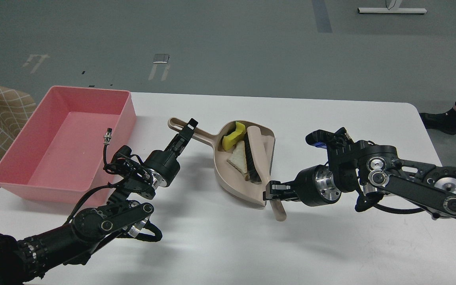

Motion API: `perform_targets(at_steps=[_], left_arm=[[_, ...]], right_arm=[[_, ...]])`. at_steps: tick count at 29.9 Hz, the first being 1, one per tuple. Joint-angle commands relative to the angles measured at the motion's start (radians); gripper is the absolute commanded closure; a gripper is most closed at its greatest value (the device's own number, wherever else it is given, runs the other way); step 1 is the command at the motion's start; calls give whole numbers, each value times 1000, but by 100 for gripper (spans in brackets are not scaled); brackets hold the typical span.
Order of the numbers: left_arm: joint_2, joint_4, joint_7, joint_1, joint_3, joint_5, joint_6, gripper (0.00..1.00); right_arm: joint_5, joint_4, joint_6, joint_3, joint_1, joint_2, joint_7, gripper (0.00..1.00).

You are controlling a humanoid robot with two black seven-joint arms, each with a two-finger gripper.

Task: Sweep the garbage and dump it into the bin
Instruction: 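Sweep the brush across the dustpan toward the left gripper, then lift the brush up and away from the dustpan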

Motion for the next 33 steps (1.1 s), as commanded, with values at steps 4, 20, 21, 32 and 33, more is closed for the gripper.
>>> perform_targets(at_steps=[4, 20, 21, 32, 33], left_arm=[[0, 0, 0, 0, 0, -2, 0, 100], [-2, 0, -2, 0, -3, -6, 0, 100], [-2, 0, -2, 0, -3, -6, 0, 100], [0, -12, -2, -3, -3, -26, 0, 100], [0, -14, -2, -3, -3, -26, 0, 100]], right_arm=[[6, 54, 0, 139, 32, -10, 0, 100], [58, 157, 0, 254, 83, -166, 0, 100], [66, 157, 0, 262, 83, -168, 0, 100], [172, 114, 0, 414, 81, -186, 0, 100], [186, 97, 0, 434, 78, -188, 0, 100]])
